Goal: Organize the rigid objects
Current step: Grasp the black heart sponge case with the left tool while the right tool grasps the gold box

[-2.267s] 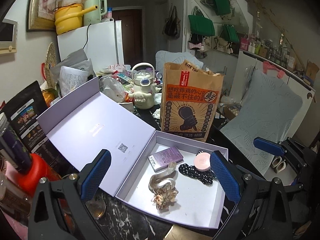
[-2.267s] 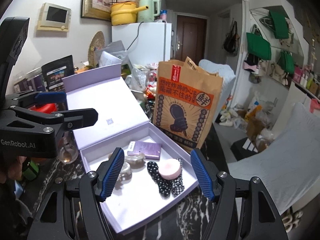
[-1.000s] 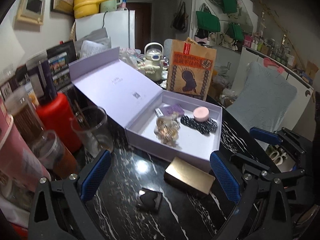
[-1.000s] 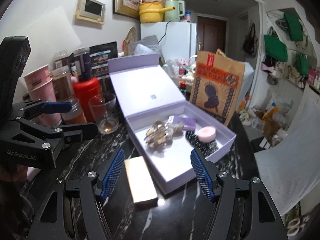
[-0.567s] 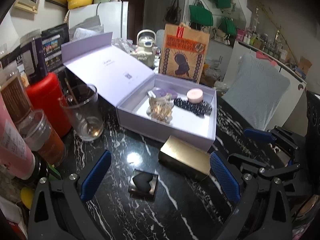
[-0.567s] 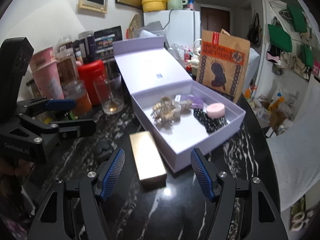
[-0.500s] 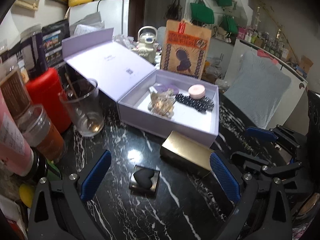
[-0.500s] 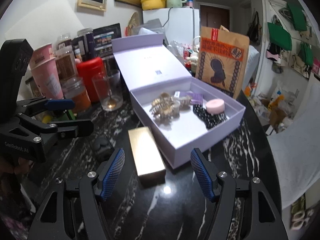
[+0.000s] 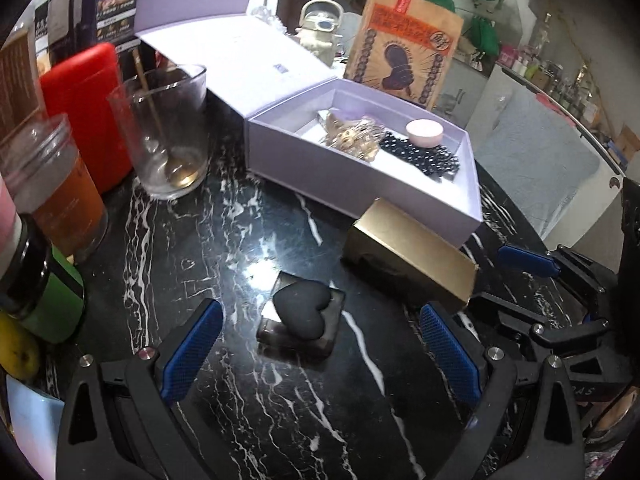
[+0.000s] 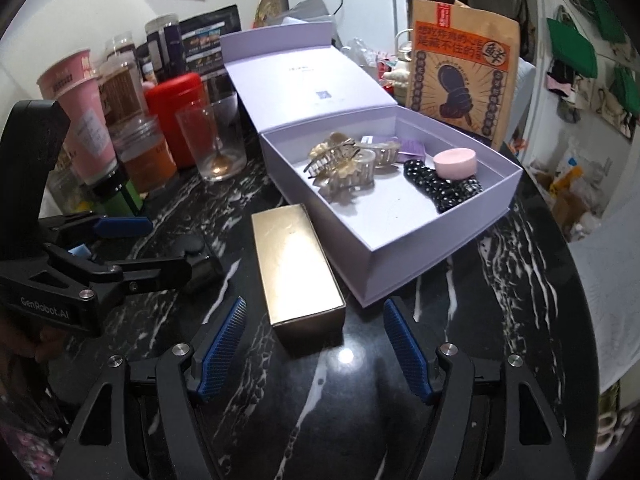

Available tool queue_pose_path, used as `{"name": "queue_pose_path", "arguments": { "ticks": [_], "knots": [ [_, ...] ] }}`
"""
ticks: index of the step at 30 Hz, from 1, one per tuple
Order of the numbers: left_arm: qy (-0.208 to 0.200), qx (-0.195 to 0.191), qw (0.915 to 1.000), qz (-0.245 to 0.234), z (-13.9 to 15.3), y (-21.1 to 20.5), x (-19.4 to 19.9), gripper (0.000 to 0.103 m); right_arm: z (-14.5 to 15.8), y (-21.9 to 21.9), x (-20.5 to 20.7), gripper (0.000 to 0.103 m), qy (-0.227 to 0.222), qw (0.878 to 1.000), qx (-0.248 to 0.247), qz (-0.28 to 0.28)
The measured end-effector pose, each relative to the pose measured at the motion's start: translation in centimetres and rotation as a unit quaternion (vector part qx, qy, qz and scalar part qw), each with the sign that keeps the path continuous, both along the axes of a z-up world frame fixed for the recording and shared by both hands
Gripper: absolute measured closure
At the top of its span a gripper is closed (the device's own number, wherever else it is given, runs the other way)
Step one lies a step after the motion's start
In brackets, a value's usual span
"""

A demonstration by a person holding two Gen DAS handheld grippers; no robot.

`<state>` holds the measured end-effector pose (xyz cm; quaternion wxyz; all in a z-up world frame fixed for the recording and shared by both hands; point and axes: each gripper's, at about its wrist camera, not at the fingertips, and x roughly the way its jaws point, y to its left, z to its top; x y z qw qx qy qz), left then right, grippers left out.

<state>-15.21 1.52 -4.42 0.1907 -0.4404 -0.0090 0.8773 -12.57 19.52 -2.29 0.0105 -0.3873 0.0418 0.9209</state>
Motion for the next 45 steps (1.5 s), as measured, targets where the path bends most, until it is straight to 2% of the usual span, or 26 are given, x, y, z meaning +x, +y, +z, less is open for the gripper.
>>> {"name": "queue_pose_path", "arguments": {
  "ticks": [7, 19, 23, 25, 27, 29, 38, 45],
  "knots": [
    [-0.028, 0.025, 0.9992, 0.014, -1.4, -1.2, -1.2, 0.002, -1.0, -0.2, -1.5, 0.031, -0.013, 1.0, 0.01, 0.011],
    [-0.042, 0.024, 0.9988, 0.005, -2.4, -0.1, -2.5, 0.004, -2.1, 0.0, -3.0, 0.032, -0.03, 0.999, -0.012, 0.021],
    [-0.047, 0.017, 0.9987, 0.006, -2.7, 0.1, -2.8, 0.021, -2.1, 0.5, -2.7, 0.051, -0.029, 0.999, -0.021, 0.018],
    [-0.042, 0.013, 0.999, 0.007, -2.7, 0.3, -2.7, 0.029, -2.1, 0.7, -2.5, 0.052, -0.028, 0.999, -0.033, 0.013],
    [-0.041, 0.007, 0.9991, 0.008, -2.7, 0.5, -2.5, 0.044, -2.1, 0.8, -2.3, 0.052, -0.028, 0.999, -0.034, 0.012],
    [-0.045, 0.007, 0.9989, 0.012, -2.7, 0.5, -2.4, 0.054, -2.0, 0.8, -2.0, 0.052, -0.026, 0.999, -0.032, 0.011],
    [-0.048, 0.005, 0.9988, -0.011, -2.6, 1.4, -0.8, 0.056, -1.8, 1.0, 0.7, 0.052, -0.026, 0.999, -0.025, -0.009],
    [-0.039, -0.012, 0.9989, -0.026, -2.4, 2.6, 1.1, 0.056, -1.8, 1.4, 3.5, 0.052, -0.026, 0.999, -0.01, -0.032]
  ]
}}
